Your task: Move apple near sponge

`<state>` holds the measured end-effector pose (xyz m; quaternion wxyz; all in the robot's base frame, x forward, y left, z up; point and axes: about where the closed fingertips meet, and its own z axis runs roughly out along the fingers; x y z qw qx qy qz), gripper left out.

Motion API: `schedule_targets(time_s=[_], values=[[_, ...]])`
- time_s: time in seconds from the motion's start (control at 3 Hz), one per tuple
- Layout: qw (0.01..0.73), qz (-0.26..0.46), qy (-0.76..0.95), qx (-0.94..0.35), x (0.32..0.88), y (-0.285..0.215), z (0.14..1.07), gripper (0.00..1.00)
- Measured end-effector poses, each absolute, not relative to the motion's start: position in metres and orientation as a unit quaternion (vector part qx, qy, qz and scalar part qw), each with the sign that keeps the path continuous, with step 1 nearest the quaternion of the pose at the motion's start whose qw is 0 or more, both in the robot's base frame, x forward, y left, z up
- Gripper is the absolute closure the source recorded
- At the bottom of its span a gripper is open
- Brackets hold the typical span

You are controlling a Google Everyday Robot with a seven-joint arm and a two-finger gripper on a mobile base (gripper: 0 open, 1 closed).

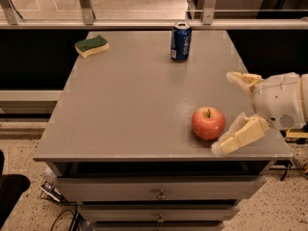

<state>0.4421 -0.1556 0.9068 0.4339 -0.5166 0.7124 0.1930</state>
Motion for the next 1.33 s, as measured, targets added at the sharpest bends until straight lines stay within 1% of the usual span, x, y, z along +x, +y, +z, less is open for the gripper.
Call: schedule_targets(time_s=[1.0, 1.33], values=[[0.445, 0.234, 0.691, -0.519, 0.469, -0.135, 0.857, 0.00], [0.444, 0.234, 0.690, -0.521, 0.469, -0.133, 0.858, 0.18]])
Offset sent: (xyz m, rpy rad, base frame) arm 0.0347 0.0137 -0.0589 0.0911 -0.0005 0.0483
